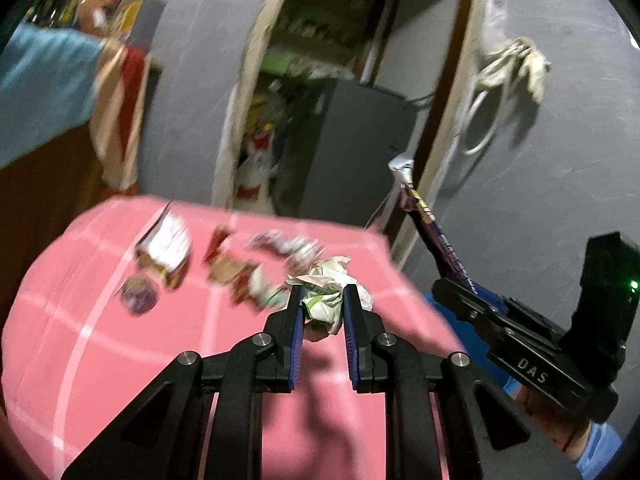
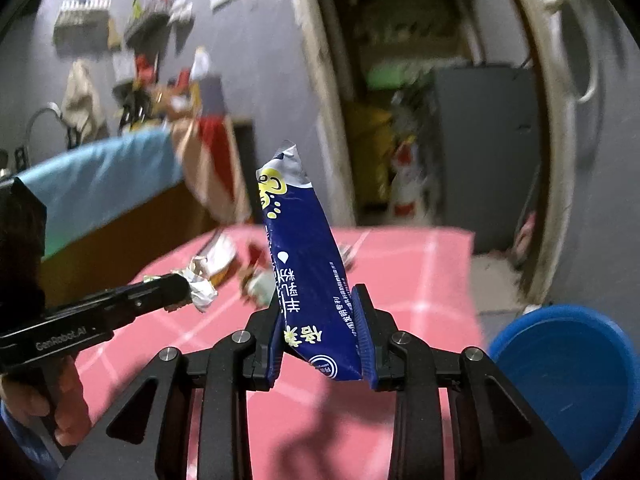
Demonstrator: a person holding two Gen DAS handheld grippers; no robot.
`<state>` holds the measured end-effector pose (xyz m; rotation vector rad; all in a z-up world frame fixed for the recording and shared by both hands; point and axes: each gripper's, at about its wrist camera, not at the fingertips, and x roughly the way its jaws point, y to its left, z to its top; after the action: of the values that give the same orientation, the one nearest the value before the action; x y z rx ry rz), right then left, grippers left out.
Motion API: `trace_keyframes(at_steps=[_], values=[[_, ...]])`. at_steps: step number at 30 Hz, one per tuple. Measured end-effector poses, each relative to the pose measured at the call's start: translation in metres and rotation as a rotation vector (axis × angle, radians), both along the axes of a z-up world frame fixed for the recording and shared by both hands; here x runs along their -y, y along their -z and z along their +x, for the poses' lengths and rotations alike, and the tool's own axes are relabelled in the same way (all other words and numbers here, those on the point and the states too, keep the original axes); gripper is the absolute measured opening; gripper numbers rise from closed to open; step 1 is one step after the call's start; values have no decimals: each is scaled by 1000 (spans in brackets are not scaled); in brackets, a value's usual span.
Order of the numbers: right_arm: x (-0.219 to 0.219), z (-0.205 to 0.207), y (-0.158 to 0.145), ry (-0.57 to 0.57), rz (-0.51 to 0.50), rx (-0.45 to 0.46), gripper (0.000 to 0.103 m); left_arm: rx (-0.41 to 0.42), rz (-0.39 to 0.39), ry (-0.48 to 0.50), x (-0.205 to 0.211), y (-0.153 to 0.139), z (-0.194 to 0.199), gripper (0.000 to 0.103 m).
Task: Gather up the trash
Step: 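Carry both items over the blue bucket and open both tools to drop them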
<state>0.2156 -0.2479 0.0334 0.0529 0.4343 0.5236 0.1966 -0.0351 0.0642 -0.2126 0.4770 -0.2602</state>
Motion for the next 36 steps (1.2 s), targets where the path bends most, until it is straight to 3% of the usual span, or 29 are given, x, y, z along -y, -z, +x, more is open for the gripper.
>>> trace_keyframes(at_steps=[5,9,14,21,28,30,34,36], values=[[42,-7,-19,124,67,66,29,79,1,78,43,-21,8,15],[78,-4,-27,239,90,86,29,83,0,151,83,-26,22,15],[122,-1,-19,377,95,56,29,21,3,214,131,-18,48,15],[171,12,5,505,103,-87,31,-81,12,270,177,2,82,15],[184,27,21,548,114,-195,35,-202,7,285,197,26,107,19],[186,28,23,555,124,-209,43,-226,3,288,199,32,109,21],[188,29,22,559,132,-211,43,-238,-5,296,197,38,111,33],[187,27,20,559,135,-200,46,-240,-8,296,195,39,111,35]])
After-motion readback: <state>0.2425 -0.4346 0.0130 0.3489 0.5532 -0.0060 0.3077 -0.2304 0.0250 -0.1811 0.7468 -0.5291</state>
